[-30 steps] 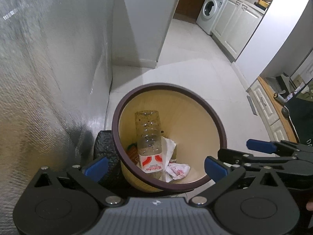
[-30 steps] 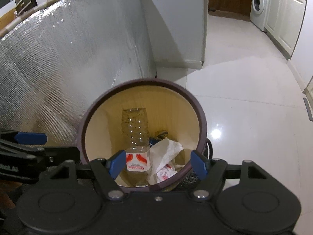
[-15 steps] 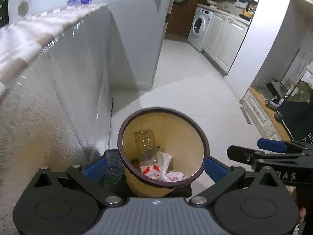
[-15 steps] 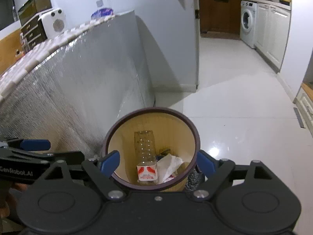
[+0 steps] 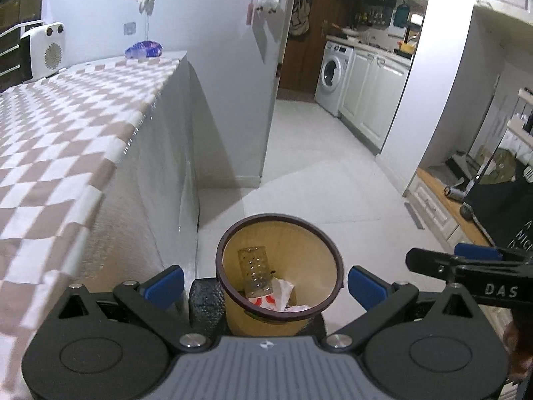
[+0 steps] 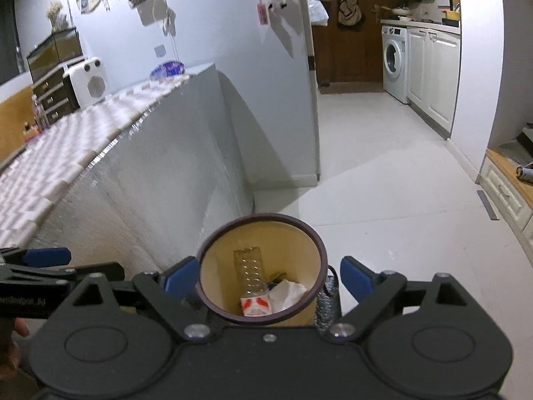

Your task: Collect trash

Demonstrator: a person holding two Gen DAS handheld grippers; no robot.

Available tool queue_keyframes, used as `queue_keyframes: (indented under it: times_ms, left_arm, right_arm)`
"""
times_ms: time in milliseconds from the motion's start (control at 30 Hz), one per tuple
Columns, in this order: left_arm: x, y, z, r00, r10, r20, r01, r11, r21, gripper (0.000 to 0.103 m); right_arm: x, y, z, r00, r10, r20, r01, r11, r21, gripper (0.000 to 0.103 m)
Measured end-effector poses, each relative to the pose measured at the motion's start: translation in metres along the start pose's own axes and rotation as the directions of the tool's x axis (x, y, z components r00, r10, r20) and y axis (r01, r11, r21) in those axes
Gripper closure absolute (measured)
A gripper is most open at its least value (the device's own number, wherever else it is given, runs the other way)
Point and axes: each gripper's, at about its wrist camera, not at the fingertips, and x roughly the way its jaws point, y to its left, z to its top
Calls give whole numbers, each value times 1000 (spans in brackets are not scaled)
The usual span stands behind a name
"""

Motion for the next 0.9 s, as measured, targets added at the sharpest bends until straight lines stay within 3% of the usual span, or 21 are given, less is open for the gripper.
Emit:
queue_keyframes:
  times_ms: [467, 767, 900]
  left_arm:
    - [-73, 22, -6, 994, 67, 85, -68, 998, 10, 0]
    - [-90, 37, -18, 992, 84, 92, -85, 996, 0, 0]
    - [-90, 45, -21, 993, 86, 80, -86, 996, -9, 0]
  right_arm:
    - [-54, 29, -8, 998, -28, 56, 28, 1000, 1, 10]
    - [-70, 43, -16, 996, -50, 71, 51, 999, -15, 10]
    - [-74, 50, -23, 996, -58, 72, 59, 998, -16, 4]
